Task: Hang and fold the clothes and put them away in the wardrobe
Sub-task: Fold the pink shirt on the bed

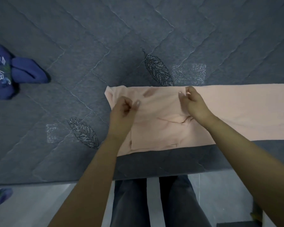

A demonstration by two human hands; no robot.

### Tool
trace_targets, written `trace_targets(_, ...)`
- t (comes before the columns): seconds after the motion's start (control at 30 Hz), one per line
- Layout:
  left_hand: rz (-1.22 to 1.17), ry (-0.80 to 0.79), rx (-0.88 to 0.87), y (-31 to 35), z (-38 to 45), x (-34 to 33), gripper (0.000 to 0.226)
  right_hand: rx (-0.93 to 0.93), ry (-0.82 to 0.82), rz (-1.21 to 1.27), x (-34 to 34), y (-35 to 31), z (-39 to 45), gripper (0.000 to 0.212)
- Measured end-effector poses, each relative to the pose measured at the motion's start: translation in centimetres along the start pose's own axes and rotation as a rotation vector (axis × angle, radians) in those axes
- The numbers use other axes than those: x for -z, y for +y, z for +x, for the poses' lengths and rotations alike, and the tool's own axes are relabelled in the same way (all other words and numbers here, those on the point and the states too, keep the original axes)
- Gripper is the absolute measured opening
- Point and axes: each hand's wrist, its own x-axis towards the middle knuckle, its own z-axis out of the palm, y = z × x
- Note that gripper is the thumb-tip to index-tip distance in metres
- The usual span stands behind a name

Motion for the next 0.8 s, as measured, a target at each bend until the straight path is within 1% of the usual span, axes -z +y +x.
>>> trace_targets(0.03,0.089,0.025,0.005,-0.2,0.6,0.1,0.026,0.001,0.008,-0.089,-0.5,0.2,0.7,0.016)
trace_targets(0.1,0.292,0.031,0.089,-1.3,1.2,0.3,0.022,0.006,-0.003,-0.287,-1.4,0.9,1.5,0.013)
trace_targets(0.17,0.332,0.039,0.164,-2.3,1.2,0.4,0.02,0.02,0.022,-0.391,-2.1,1.8,1.6,0.014)
trace_targets(0.27,0.369,0.096,0.151,-3.0,0.7,0.5,0.042,0.031,0.091,-0.381,-2.6,2.0,0.2,0.02)
trace_targets(0.3,0.37,0.142,0.14,-3.1,0.5,0.6,0.048,0.083,0.147,-0.387,-2.7,2.0,-0.6,0.026)
trace_targets(0.33,0.357,0.205,0.138,-3.1,0.2,0.6,0.052,0.181,0.217,-0.428,-2.7,2.2,-1.5,0.032)
trace_targets(0.37,0.333,0.273,0.144,-3.0,0.0,0.6,0.055,0.289,0.278,-0.501,-2.6,2.4,-2.5,0.039)
trace_targets(0.4,0.304,0.324,0.153,-2.9,0.1,0.7,0.056,0.378,0.304,-0.568,-2.6,2.7,-3.4,0.045)
trace_targets(0.43,0.287,0.344,0.161,-2.7,0.2,0.7,0.057,0.433,0.283,-0.624,-2.4,3.3,-4.3,0.05)
trace_targets(0.5,0.293,0.293,0.13,-2.2,0.9,0.6,0.061,0.466,0.174,-0.72,-1.8,4.8,-5.5,0.056)
trace_targets(0.57,0.244,0.223,0.042,-1.3,2.0,0.3,0.067,0.403,0.057,-0.799,-1.2,6.4,-6.3,0.056)
trace_targets(0.6,0.211,0.214,0.014,-0.8,2.6,0.1,0.068,0.368,0.01,-0.823,-0.8,7.1,-6.5,0.056)
trace_targets(0.67,0.178,0.27,0.007,-0.2,3.9,0.0,0.064,0.344,-0.038,-0.847,-0.4,7.9,-6.6,0.056)
trace_targets(0.73,0.127,0.349,0.053,-0.2,4.9,0.2,0.063,0.332,-0.065,-0.882,-0.3,8.2,-6.5,0.056)
trace_targets(0.77,0.134,0.367,0.069,-0.3,5.3,0.4,0.063,0.32,-0.077,-0.891,-0.2,8.1,-6.5,0.056)
trace_targets(0.8,0.193,0.369,0.073,-0.4,5.4,0.5,0.063,0.308,-0.091,-0.89,-0.1,8.1,-6.5,0.056)
